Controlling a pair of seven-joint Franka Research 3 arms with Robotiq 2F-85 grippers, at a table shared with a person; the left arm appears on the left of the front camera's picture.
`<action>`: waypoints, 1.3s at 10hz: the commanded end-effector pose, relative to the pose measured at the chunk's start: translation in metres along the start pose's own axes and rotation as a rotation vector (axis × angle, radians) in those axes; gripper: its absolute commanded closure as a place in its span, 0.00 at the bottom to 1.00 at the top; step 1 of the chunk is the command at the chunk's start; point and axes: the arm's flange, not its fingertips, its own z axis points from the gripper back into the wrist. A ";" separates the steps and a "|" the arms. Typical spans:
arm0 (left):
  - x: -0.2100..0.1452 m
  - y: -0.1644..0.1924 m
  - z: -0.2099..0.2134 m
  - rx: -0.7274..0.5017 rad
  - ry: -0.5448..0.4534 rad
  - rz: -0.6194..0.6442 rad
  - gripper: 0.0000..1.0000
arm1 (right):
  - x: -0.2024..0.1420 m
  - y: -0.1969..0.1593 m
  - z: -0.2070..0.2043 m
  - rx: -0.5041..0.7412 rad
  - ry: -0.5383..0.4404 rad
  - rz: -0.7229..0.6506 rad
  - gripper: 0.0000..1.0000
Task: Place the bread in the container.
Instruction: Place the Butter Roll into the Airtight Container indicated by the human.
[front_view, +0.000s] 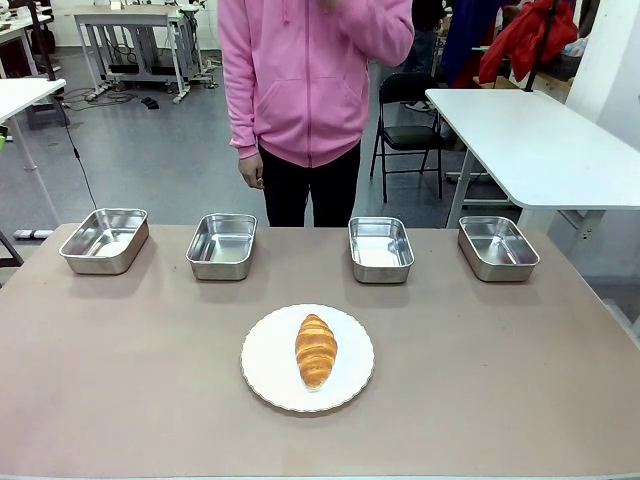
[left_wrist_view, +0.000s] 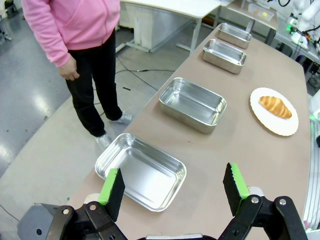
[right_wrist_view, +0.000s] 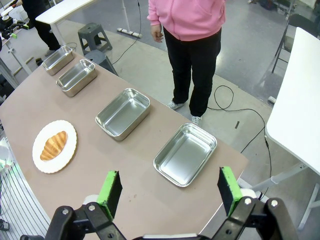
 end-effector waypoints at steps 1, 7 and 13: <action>0.000 -0.002 0.000 -0.002 -0.001 -0.016 0.00 | 0.002 -0.001 -0.001 0.007 -0.023 0.017 0.00; 0.000 -0.002 0.000 -0.002 -0.001 -0.016 0.00 | 0.002 -0.001 -0.001 0.007 -0.023 0.017 0.00; 0.000 -0.002 0.000 -0.002 -0.001 -0.016 0.00 | 0.002 -0.001 -0.001 0.007 -0.023 0.017 0.00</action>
